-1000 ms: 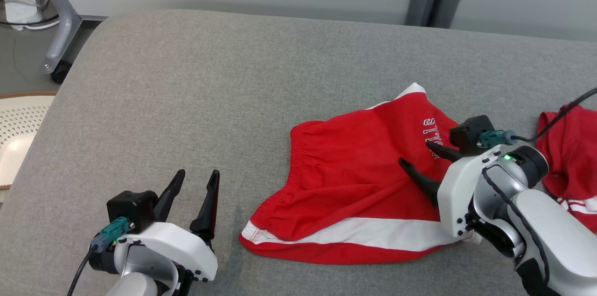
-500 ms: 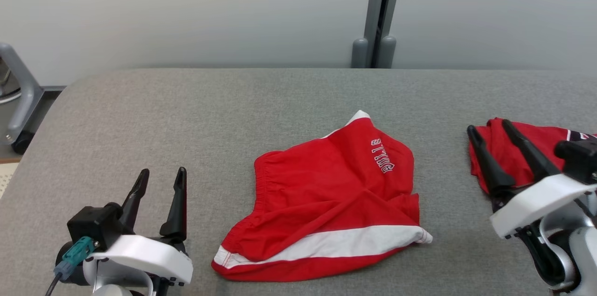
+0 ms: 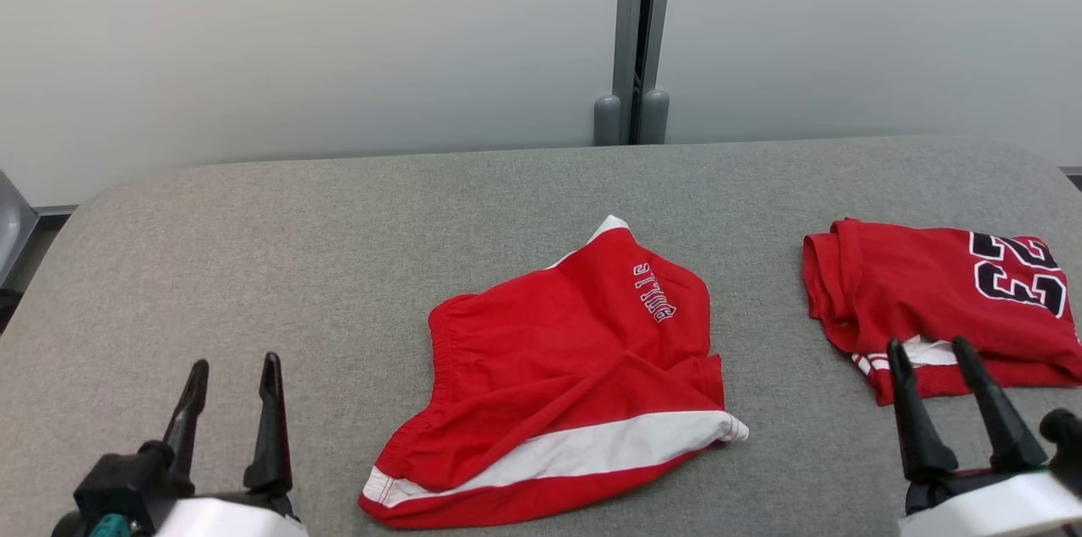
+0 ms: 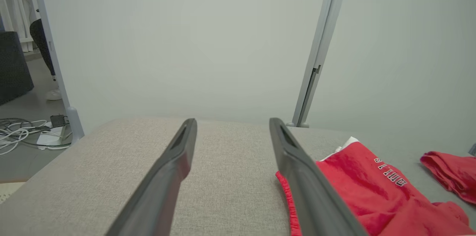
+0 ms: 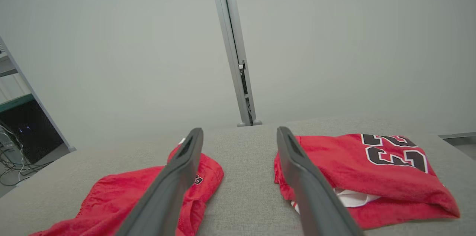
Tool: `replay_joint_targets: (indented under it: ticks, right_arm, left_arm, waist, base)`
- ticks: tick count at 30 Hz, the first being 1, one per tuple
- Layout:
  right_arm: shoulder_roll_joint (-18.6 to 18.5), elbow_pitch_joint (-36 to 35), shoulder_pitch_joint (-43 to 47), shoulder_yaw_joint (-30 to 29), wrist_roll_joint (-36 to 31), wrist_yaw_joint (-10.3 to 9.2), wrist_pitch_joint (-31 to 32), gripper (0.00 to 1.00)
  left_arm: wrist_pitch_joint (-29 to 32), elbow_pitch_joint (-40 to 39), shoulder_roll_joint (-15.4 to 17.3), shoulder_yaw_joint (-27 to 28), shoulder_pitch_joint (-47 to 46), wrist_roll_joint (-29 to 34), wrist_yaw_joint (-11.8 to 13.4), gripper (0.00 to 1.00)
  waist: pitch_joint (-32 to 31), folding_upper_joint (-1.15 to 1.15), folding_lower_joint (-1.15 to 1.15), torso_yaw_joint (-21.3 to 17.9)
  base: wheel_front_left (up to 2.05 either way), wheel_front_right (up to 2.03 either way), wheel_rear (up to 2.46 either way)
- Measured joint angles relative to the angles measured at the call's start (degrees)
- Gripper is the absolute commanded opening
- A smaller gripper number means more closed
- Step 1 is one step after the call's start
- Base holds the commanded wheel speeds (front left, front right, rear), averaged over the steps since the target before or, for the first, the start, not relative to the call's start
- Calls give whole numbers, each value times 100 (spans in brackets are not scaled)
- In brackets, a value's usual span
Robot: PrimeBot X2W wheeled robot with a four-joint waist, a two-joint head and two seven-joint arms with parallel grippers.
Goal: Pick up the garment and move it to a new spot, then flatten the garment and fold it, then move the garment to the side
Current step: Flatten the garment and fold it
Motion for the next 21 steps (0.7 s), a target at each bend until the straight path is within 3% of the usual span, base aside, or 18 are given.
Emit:
replay_joint_targets:
  ticks: [10, 21]
  right_arm:
    - [-112, 345, 200, 456, -165, 0, -201, 100]
    - [-216, 404, 165, 503, -157, 0, -92, 100]
  left_arm:
    - [-24, 123, -211, -38, 236, 214, -100, 100]
    - [-30, 71, -208, -49, 199, 280, -108, 100]
  waist:
    - [-36, 0, 0, 60]
    - [-43, 0, 0, 129]
  base:
    - [0, 0, 0]
    - [0, 0, 0]
